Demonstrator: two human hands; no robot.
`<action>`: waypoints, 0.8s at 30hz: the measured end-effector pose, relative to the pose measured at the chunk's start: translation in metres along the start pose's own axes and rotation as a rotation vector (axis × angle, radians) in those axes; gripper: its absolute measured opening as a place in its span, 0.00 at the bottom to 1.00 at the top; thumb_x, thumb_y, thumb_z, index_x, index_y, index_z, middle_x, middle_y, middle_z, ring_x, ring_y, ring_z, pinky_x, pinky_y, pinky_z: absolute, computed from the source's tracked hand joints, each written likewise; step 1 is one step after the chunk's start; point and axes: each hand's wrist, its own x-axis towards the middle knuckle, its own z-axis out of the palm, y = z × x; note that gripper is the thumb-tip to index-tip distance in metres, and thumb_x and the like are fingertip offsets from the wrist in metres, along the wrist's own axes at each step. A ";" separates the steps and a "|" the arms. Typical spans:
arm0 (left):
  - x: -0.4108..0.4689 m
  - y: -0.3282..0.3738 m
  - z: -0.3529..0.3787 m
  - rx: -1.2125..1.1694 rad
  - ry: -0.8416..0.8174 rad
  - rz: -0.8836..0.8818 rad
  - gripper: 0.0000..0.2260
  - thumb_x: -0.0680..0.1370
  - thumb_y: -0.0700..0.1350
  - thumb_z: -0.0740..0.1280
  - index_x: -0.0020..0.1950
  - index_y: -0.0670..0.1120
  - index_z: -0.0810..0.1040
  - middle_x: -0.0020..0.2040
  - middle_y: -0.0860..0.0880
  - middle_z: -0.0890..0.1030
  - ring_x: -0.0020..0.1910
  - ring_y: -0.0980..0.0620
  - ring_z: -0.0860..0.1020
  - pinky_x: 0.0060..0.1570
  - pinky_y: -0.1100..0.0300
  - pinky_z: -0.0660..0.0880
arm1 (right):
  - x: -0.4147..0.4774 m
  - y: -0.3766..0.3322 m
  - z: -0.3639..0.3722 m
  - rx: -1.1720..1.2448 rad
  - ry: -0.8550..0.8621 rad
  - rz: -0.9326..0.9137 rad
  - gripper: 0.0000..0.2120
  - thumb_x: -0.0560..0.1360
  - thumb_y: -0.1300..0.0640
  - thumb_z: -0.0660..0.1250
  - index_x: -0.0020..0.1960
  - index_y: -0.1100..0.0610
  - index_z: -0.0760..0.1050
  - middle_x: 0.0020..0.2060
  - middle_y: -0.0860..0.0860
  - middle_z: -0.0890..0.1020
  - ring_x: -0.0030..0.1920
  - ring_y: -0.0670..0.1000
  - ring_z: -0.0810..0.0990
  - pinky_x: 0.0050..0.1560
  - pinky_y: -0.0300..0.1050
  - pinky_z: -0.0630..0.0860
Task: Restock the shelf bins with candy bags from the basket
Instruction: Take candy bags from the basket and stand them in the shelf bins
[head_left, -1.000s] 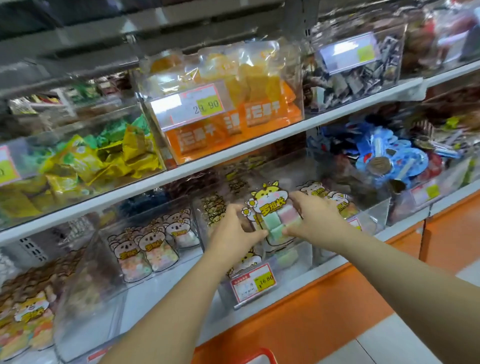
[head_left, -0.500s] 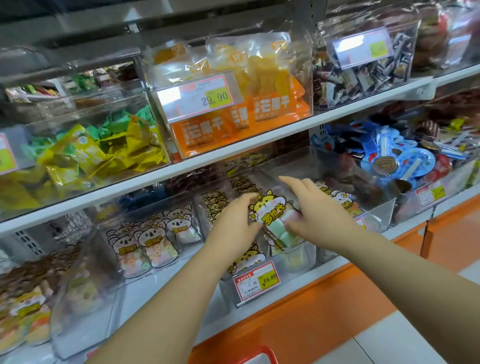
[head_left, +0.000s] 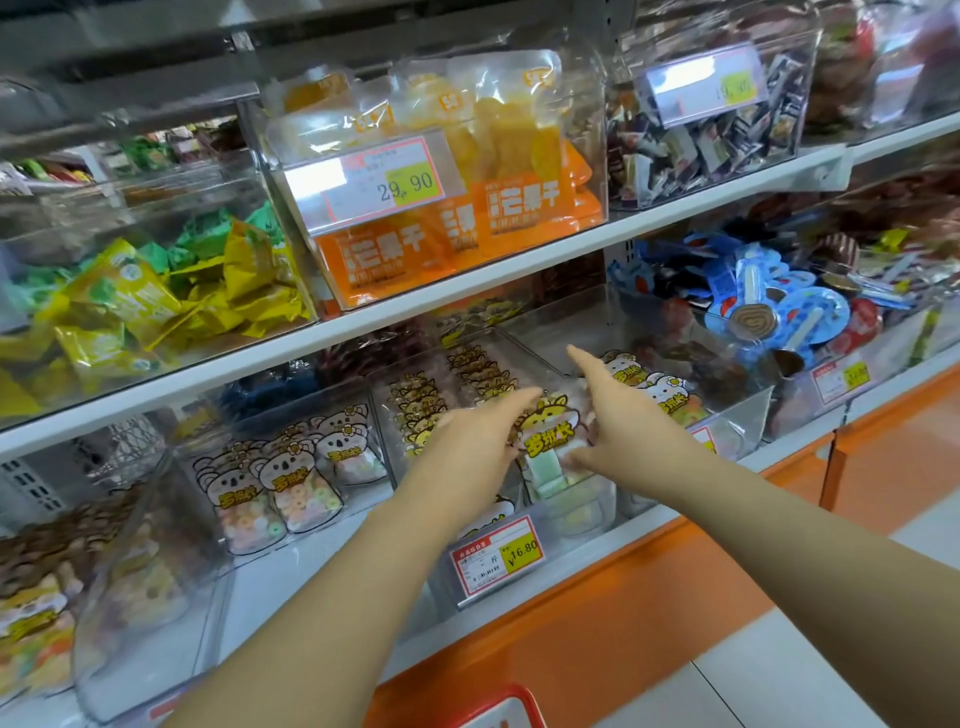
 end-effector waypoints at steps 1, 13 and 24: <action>0.000 0.002 0.004 0.036 -0.019 -0.015 0.32 0.80 0.38 0.66 0.78 0.61 0.60 0.61 0.48 0.80 0.61 0.42 0.76 0.58 0.52 0.74 | 0.000 -0.003 -0.001 -0.102 0.056 -0.049 0.51 0.70 0.55 0.76 0.81 0.48 0.45 0.52 0.46 0.74 0.46 0.51 0.77 0.45 0.49 0.77; -0.005 -0.013 -0.005 0.015 -0.132 -0.122 0.23 0.74 0.65 0.68 0.67 0.62 0.72 0.68 0.56 0.72 0.68 0.49 0.69 0.70 0.45 0.65 | -0.005 -0.016 0.000 -0.684 -0.151 -0.165 0.07 0.78 0.58 0.63 0.54 0.48 0.70 0.46 0.51 0.79 0.57 0.56 0.76 0.58 0.51 0.65; 0.011 -0.008 -0.007 -0.333 -0.111 -0.120 0.19 0.74 0.60 0.72 0.58 0.55 0.70 0.53 0.53 0.75 0.51 0.52 0.76 0.49 0.57 0.75 | 0.001 -0.026 0.002 -0.743 -0.132 -0.174 0.07 0.77 0.57 0.64 0.48 0.47 0.68 0.42 0.48 0.76 0.54 0.54 0.79 0.59 0.51 0.63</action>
